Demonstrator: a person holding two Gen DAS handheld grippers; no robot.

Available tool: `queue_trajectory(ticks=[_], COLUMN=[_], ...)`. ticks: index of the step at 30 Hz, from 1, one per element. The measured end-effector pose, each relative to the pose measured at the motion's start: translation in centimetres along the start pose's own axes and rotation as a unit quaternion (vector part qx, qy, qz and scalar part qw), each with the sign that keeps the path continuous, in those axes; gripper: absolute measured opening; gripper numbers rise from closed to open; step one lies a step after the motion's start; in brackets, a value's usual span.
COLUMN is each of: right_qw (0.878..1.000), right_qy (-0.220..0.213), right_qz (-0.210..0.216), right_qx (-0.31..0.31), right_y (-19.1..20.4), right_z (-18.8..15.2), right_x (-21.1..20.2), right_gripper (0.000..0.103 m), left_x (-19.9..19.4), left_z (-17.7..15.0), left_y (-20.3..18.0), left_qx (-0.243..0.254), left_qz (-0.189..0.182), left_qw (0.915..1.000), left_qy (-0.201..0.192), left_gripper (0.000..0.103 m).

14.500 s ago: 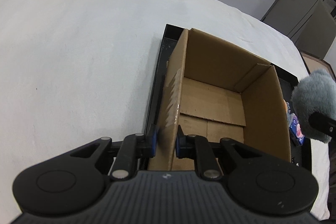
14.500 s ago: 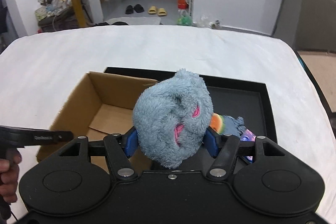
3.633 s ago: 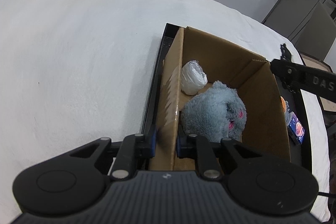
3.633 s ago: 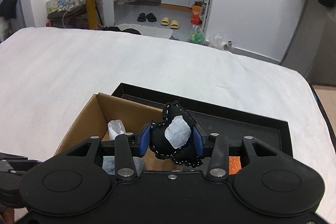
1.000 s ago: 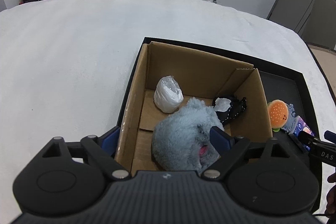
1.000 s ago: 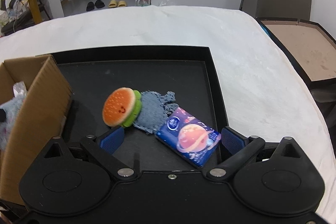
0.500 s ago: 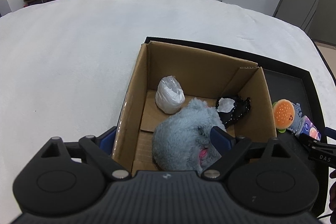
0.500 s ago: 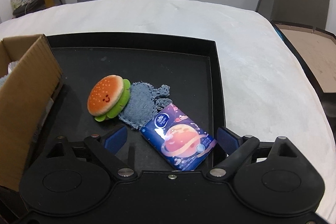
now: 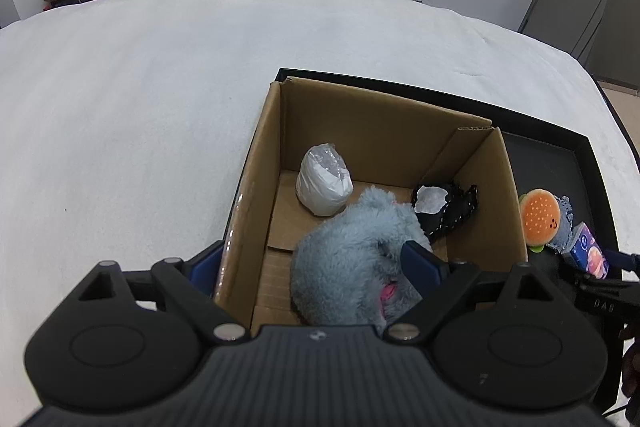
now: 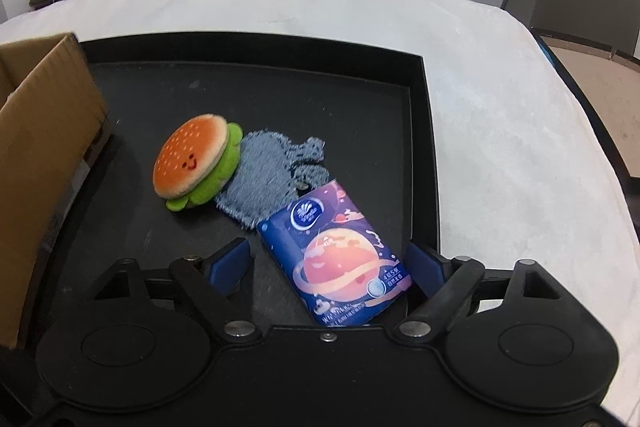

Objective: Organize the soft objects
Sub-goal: 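Close the right gripper on the blue tissue pack, then carry the tissue pack with the right gripper and release it into the box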

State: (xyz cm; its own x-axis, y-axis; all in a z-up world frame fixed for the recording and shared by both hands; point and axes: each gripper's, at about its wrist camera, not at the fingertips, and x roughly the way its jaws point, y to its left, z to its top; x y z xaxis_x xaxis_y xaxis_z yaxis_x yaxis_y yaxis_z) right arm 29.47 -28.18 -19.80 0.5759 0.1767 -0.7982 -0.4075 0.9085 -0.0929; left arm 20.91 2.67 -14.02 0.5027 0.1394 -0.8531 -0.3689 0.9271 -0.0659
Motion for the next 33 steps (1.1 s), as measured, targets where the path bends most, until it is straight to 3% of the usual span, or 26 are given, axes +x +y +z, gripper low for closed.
queue_trajectory(ticks=[3,6,8,9,18,33], right_qw=[1.000,1.000,1.000,1.000,1.000,0.999], right_qy=[0.007,0.010,0.013,0.015,0.008,-0.044], right_qz=[-0.001,-0.003,0.000,0.000,-0.014,0.009], right_qx=[-0.004,-0.004,0.000,0.000,-0.010,-0.022], right_y=[0.4,0.7,0.8,1.0,2.6,6.9], right_z=[-0.5,-1.0,-0.9,-0.9,-0.1,3.3], right_x=[-0.4,-0.7,-0.9,-1.1,-3.3,-8.3], right_gripper=[0.083,0.075,0.056,0.054,0.052,0.052], left_x=[0.1,0.0,0.0,0.0,-0.4,-1.6], left_z=[0.0,-0.1,-0.1,-0.2,-0.5,-1.2], left_y=[0.1,0.2,0.4,0.5,1.6,3.9], left_qx=[-0.001,-0.001,-0.003,-0.006,-0.017,-0.009], left_qz=[-0.004,-0.008,-0.011,-0.013,-0.035,-0.071], left_qw=[1.0000,1.0000,0.9999,0.9999,0.9992,0.9974], left_qy=[0.000,0.000,0.001,0.003,0.009,0.009], left_gripper=[0.091,0.091,0.091,0.091,0.091,0.091])
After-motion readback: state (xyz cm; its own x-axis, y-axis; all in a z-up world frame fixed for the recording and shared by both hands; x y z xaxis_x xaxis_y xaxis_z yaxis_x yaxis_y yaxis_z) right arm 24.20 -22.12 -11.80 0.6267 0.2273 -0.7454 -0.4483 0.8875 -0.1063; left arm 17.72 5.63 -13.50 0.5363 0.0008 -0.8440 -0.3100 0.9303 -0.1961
